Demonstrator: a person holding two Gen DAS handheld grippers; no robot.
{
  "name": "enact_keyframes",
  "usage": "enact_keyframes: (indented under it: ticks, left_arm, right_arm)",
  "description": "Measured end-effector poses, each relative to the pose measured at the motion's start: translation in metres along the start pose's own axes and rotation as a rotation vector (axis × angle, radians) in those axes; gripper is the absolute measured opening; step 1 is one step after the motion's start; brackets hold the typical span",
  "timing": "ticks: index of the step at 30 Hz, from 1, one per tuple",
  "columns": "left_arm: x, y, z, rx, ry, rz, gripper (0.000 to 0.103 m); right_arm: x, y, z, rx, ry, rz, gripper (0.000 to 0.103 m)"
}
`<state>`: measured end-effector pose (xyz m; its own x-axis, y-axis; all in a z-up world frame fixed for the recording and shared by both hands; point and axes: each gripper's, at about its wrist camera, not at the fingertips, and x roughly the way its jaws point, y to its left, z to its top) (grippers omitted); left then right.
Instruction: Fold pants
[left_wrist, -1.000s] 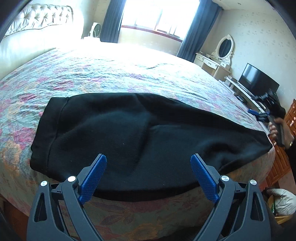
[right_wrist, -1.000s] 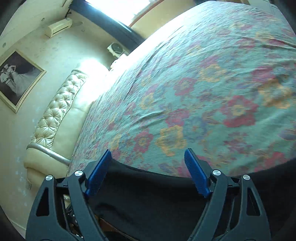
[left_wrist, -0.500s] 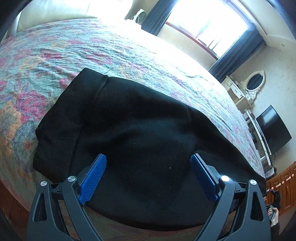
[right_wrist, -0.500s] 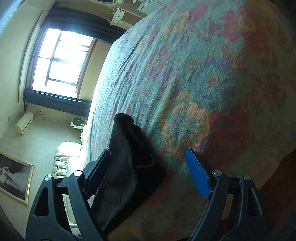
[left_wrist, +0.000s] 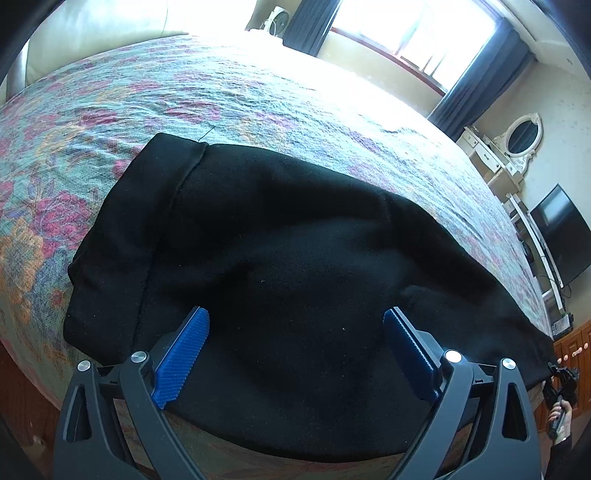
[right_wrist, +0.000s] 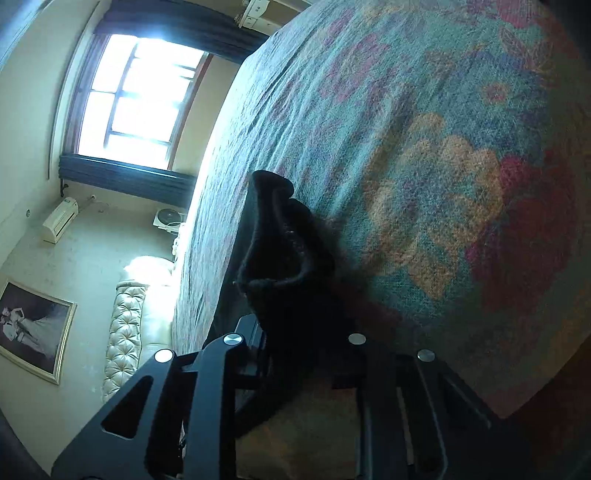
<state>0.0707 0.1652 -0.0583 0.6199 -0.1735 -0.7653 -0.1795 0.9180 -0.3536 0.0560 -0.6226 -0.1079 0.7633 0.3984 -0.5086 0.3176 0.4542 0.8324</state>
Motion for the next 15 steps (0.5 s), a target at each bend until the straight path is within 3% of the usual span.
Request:
enact_keyframes:
  ticks: [4, 15]
  left_arm:
    - [0.001, -0.004, 0.0, 0.042, 0.024, 0.016, 0.095]
    - [-0.005, 0.009, 0.002, -0.033, 0.013, -0.074, 0.097]
  right_arm:
    - [-0.009, 0.025, 0.002, -0.039, -0.029, 0.029, 0.013]
    - [-0.032, 0.13, -0.011, -0.268, -0.054, 0.013, 0.013]
